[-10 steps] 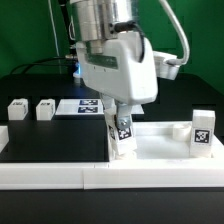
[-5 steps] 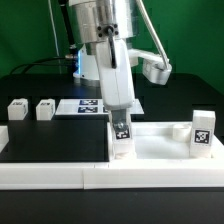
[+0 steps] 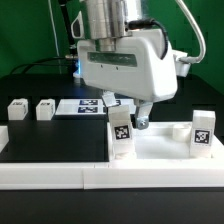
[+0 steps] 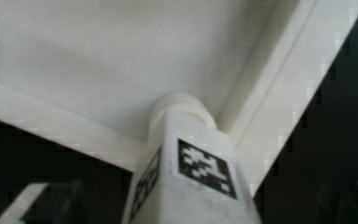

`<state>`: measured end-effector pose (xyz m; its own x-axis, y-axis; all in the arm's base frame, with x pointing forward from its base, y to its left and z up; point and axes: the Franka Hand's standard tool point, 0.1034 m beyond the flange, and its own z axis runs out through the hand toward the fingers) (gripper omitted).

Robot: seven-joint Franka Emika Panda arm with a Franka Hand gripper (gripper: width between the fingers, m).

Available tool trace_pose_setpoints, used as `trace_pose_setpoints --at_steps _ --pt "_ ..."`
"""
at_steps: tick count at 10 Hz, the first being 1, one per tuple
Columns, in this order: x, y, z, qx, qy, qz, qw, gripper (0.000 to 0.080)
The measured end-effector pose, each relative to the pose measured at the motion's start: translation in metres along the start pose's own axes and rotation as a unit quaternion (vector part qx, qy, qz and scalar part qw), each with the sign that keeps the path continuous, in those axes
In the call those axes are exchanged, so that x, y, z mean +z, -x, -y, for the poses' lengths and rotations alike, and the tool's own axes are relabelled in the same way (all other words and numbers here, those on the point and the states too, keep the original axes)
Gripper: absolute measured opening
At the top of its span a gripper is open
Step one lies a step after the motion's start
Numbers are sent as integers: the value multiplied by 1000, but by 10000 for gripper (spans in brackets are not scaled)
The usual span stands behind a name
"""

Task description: Assemble square table

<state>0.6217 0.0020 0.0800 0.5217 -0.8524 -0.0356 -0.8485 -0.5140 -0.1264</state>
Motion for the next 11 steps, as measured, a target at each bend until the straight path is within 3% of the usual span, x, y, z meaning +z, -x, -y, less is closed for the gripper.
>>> trace_pose_setpoints --at_steps 4,7,10,11 --pt "0 -2 -2 -153 2 -2 988 648" --pt "4 -10 -6 -292 1 -18 956 648" --pt "4 -10 -7 -301 2 -18 953 640" --pt "4 -10 -6 -289 1 -18 957 475"
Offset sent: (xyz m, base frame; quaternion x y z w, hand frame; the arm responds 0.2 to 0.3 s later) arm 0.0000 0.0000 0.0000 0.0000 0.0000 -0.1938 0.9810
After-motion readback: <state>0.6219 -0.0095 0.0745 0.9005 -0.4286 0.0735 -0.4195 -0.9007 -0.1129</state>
